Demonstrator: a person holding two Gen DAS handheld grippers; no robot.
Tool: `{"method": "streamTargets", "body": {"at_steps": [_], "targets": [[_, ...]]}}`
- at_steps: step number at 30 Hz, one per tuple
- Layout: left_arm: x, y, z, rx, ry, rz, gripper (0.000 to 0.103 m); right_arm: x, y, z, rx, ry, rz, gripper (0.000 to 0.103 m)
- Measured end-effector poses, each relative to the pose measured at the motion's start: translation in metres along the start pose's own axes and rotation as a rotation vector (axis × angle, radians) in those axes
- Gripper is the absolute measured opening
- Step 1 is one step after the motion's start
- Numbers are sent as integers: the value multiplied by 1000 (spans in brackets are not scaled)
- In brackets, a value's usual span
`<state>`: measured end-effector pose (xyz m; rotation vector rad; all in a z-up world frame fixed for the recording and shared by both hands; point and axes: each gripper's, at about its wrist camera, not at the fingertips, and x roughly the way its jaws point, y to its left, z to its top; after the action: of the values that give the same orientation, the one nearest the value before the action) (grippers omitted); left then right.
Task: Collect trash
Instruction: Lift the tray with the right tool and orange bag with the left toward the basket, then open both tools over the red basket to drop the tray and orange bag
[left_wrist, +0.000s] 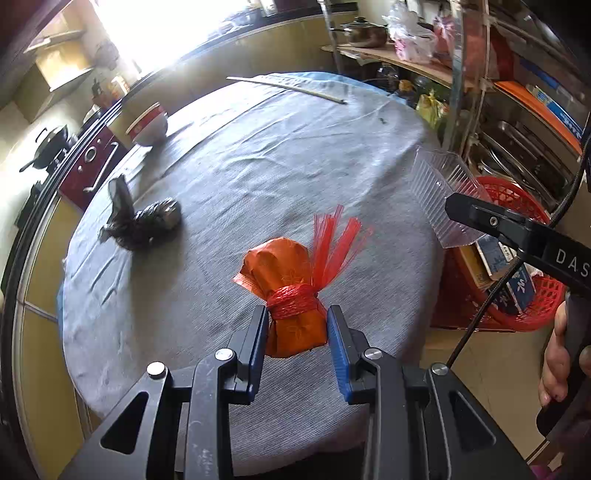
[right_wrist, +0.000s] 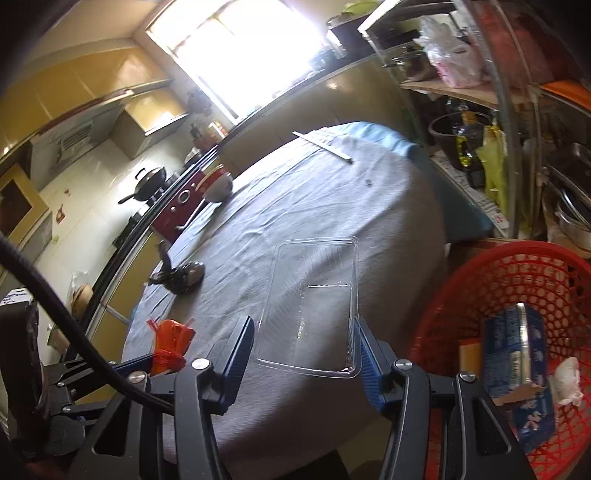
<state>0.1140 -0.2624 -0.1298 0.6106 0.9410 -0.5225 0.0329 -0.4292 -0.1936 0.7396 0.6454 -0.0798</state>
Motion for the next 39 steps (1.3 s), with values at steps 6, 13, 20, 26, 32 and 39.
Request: {"method": "streamTargets", "body": {"at_steps": [6, 13, 20, 26, 32, 39], "targets": [[-1, -27, 14, 56, -11, -16, 34, -17, -28, 4, 43, -24, -32, 57], [0, -66, 29, 141, -26, -44, 34, -43, -71, 4, 114, -57, -98, 57], [2, -107, 43, 236, -46, -72, 34, -69, -114, -1, 196, -82, -171, 57], [5, -136, 53, 295, -62, -108, 34, -81, -136, -5, 233, -83, -216, 57], [11, -157, 60, 328, -65, -159, 35, -83, -154, -10, 290, -59, -234, 61], [15, -165, 64, 339, -66, -207, 62, -82, -172, -14, 386, -45, -214, 62]]}}
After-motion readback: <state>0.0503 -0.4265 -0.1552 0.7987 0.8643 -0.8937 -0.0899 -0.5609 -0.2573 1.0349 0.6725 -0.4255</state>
